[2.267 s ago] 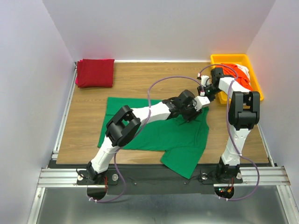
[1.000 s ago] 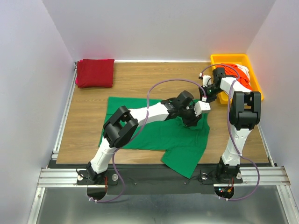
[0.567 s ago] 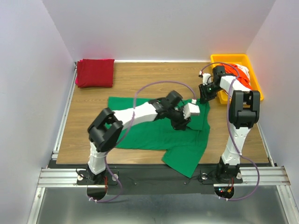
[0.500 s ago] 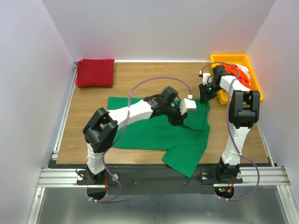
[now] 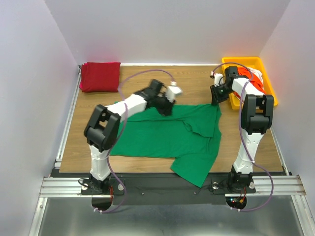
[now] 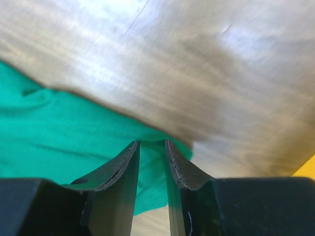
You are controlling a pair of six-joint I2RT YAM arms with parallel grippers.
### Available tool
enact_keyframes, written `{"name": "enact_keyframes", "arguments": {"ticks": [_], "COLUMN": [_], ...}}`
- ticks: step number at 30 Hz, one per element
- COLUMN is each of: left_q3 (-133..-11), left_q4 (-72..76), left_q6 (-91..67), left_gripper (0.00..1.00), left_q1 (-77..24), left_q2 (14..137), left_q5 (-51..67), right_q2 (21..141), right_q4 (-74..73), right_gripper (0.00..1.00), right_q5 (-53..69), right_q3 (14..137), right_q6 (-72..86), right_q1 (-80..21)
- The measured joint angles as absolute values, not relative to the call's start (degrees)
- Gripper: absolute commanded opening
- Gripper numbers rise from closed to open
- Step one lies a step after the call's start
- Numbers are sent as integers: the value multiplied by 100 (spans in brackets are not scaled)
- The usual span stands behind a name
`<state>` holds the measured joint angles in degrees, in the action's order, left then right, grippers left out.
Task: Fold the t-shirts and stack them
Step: Fold the tshirt
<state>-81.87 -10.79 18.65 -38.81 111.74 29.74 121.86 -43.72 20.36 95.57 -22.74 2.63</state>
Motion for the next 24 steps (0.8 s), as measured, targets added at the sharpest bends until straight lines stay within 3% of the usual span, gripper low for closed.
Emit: {"name": "enact_keyframes", "arguments": {"ticks": [6, 10, 16, 21, 24], "left_q3": [-7448, -7194, -7269, -8071, -8582], "left_q4": [-1111, -1310, -1387, -1402, -1396], "left_q6": [1763, 1813, 1863, 1857, 1857], "left_gripper": [41, 40, 40, 40, 42], "left_q1": [-1772, -1050, -659, -506, -473], "left_q2": [10768, 10753, 11076, 11642, 11998], "left_q5": [2624, 2388, 2359, 2377, 2373], "right_q2": [12370, 12407, 12761, 13262, 13579], "right_q4": [-4189, -4158, -4084, -3927, -3800], "right_gripper": [33, 33, 33, 33, 39], "right_q5": [1925, 1839, 1710, 1632, 1605], "right_q3": [9631, 9679, 10197, 10986, 11509], "right_q6": [-2298, -2292, -2231, -2158, -2117], "right_q1": [266, 266, 266, 263, 263]}}
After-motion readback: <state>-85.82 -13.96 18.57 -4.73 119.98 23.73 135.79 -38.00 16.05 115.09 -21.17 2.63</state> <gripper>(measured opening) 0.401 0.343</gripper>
